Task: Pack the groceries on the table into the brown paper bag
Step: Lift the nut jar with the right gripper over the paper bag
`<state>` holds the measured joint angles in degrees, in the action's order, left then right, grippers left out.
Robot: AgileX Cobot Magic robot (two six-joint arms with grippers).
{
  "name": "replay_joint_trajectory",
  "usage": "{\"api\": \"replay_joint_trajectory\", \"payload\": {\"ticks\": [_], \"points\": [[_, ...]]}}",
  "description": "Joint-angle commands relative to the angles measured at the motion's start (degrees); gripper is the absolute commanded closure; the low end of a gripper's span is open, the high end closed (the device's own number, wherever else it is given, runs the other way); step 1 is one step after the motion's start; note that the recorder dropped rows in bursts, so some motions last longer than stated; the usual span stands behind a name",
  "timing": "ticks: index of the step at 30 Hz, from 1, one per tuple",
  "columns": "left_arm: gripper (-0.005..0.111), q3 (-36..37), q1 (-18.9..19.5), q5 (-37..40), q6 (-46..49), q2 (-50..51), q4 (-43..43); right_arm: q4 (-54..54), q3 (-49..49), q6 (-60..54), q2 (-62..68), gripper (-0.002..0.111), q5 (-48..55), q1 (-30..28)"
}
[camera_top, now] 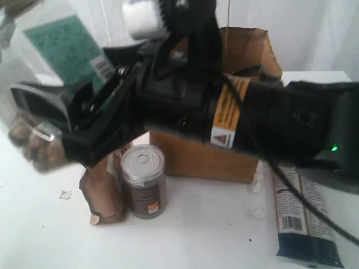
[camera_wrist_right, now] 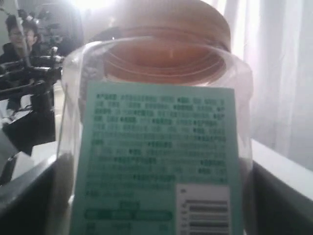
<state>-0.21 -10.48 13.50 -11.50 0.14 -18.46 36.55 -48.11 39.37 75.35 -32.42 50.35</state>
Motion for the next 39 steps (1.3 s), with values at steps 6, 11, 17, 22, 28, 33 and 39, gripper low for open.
{"api": "replay_joint_trajectory", "payload": {"ticks": [6, 11, 17, 22, 28, 33, 39], "points": [[0.107, 0.21, 0.2, -0.18, -0.19, -0.14, -0.01, -0.53, -5.77, -0.59, -8.52, 0.108, 2.67, -9.42], [0.107, 0.21, 0.2, -0.18, -0.19, -0.14, -0.01, 2.37, -5.76, -0.59, -10.94, 0.108, 8.35, -15.12], [0.107, 0.21, 0.2, -0.18, -0.19, -0.14, -0.01, 4.79, -5.76, -0.59, -11.09, 0.108, 10.26, -20.26], [0.107, 0.21, 0.2, -0.18, -0.19, -0.14, -0.01, 4.79, -5.76, -0.59, -9.91, 0.108, 11.43, -23.6], [0.107, 0.21, 0.2, -0.18, -0.19, -0.14, -0.01, 4.79, -5.76, -1.27, -7.24, 0.108, 12.97, -27.04], [0.107, 0.21, 0.2, -0.18, -0.19, -0.14, -0.01, 4.79, -5.76, -2.11, -3.9, 0.108, 15.62, -28.17], [0.107, 0.21, 0.2, -0.18, -0.19, -0.14, -0.01, 4.79, -5.76, -2.26, 0.0, 0.108, 15.64, -28.17]]}}
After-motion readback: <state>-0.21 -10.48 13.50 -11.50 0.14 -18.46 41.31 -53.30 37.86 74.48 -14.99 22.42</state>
